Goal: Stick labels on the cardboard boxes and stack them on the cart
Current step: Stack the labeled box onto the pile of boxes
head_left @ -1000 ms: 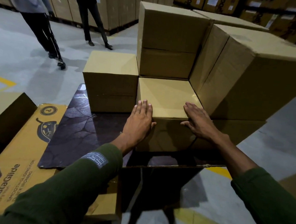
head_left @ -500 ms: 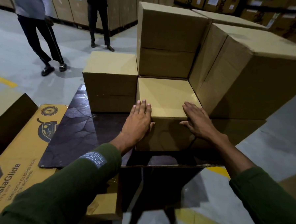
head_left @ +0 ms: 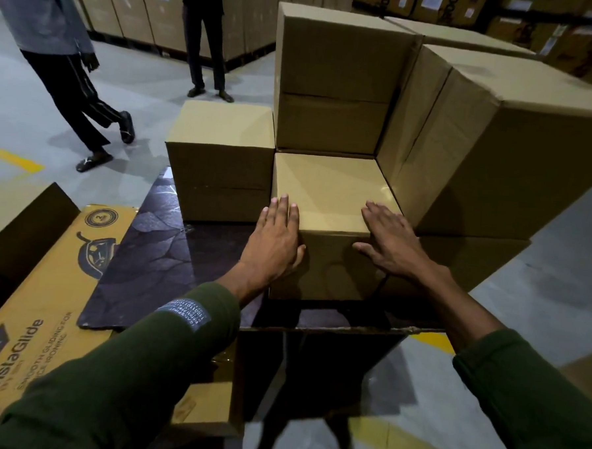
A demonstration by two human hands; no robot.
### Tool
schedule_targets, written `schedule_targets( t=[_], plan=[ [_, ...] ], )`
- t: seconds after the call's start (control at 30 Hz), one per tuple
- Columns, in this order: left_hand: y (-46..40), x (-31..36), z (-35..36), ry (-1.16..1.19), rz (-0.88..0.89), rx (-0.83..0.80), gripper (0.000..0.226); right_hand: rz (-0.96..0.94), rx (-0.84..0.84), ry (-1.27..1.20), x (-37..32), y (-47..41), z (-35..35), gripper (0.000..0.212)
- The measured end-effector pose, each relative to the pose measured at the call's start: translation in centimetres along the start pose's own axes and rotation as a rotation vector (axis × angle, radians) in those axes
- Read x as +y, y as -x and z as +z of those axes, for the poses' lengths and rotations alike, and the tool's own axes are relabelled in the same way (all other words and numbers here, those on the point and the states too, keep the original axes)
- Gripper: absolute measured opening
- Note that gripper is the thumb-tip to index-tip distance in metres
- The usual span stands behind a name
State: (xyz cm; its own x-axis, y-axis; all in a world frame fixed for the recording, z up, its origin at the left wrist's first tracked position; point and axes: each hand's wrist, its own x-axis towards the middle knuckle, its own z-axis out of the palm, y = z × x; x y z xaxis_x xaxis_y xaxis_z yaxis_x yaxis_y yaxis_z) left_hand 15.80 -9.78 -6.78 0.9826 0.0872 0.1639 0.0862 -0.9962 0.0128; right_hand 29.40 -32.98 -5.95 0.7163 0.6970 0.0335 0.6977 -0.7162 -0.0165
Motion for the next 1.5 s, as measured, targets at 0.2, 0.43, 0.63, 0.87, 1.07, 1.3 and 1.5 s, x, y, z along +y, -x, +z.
schedule_targets(
  t=[0.2, 0.43, 0.63, 0.87, 1.07, 1.3, 1.5],
  plan=[
    [0.2, 0.1, -0.6, -0.010, -0.009, -0.049, 0.084, 0.014, 0.010, -0.048, -0.2, 0.1, 0.0, 0.093],
    [1.5, 0.4, -0.3, 0.059, -0.069, -0.017, 0.095, -0.003, 0.055, -0.184, -0.3, 0.4, -0.6, 0.109],
    [4.2, -0.4, 0.2, 0.048, -0.136, 0.053, 0.096, -0.070, 0.237, -0.187, -2.1, 1.2, 0.2, 0.073],
    [9.9, -4.2, 0.6, -0.003, -0.364, 0.087, 0.092, -0.383, 0.446, -0.247, -10.2, -0.1, 0.8, 0.045],
    [17.1, -9.8, 0.5, -0.061, -0.624, 0.053, 0.092, -0.610, 0.416, -0.272, -20.9, -2.4, 2.4, 0.041],
    [25.4, -17.4, 0.2, -0.092, -0.840, 0.033, 0.084, -0.754, 0.276, -0.305, -32.3, -5.3, 4.1, 0.038],
    [31.5, -24.2, 0.7, -0.100, -1.014, 0.017, 0.082, -0.849, 0.057, -0.344, -42.3, -7.3, 5.2, 0.039]
  ],
)
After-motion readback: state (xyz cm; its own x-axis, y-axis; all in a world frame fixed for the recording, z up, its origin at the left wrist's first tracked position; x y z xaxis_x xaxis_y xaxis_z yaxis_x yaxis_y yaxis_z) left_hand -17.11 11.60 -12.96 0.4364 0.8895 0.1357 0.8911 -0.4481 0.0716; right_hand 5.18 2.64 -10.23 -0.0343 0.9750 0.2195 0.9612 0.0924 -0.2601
